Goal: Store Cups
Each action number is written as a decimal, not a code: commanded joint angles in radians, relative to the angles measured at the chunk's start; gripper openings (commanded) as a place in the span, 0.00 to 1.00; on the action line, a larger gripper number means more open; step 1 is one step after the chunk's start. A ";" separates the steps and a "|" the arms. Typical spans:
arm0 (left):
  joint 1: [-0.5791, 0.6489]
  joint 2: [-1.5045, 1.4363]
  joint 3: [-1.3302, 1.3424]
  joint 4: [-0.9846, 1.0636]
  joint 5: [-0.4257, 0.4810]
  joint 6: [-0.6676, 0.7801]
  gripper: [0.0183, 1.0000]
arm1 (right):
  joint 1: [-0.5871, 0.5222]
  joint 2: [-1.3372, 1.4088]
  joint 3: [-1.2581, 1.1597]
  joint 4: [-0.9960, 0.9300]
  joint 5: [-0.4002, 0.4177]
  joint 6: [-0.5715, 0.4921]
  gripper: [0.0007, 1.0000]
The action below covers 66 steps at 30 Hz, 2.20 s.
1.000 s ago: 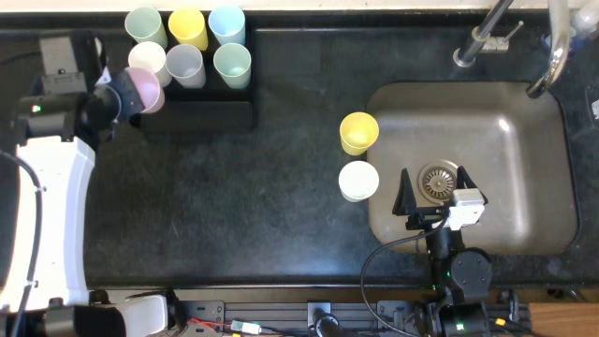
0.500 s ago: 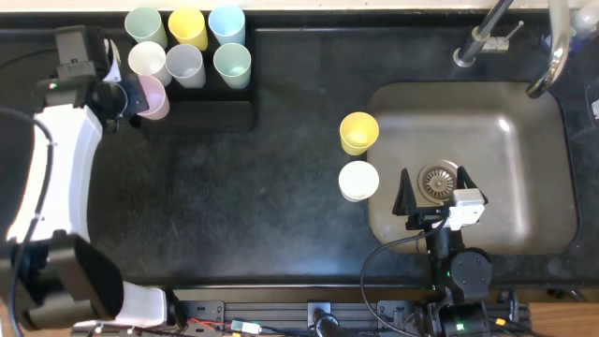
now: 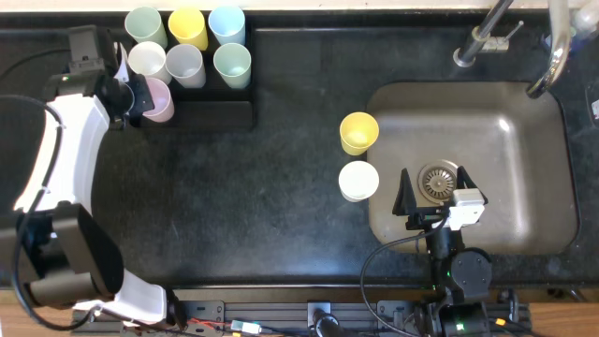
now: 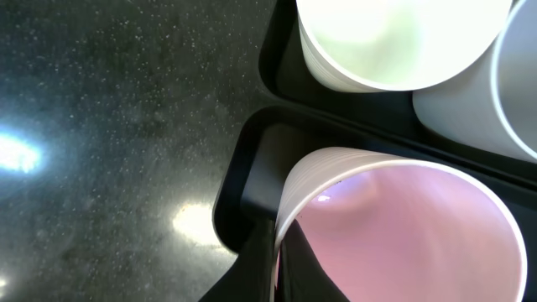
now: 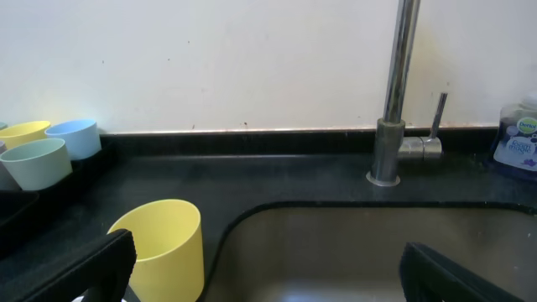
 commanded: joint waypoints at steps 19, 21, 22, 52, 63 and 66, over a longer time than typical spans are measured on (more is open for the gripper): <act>0.004 0.034 -0.009 0.025 -0.021 -0.001 0.04 | -0.004 -0.008 -0.013 0.006 -0.003 -0.003 1.00; 0.004 0.036 -0.009 0.024 -0.021 -0.001 0.05 | -0.004 -0.008 -0.013 0.006 -0.003 -0.003 1.00; 0.005 0.037 -0.009 0.024 -0.021 -0.001 0.05 | -0.004 -0.008 -0.013 0.006 -0.003 -0.003 1.00; -0.006 -0.205 -0.008 -0.016 -0.020 -0.081 0.56 | -0.004 -0.008 -0.013 0.006 -0.003 -0.003 1.00; -0.429 -0.315 0.142 -0.179 -0.021 -0.279 0.71 | -0.004 -0.008 -0.013 0.006 -0.003 -0.003 1.00; -0.590 -0.265 0.163 -0.179 -0.040 -0.373 0.74 | -0.004 -0.008 -0.013 0.006 -0.003 -0.003 1.00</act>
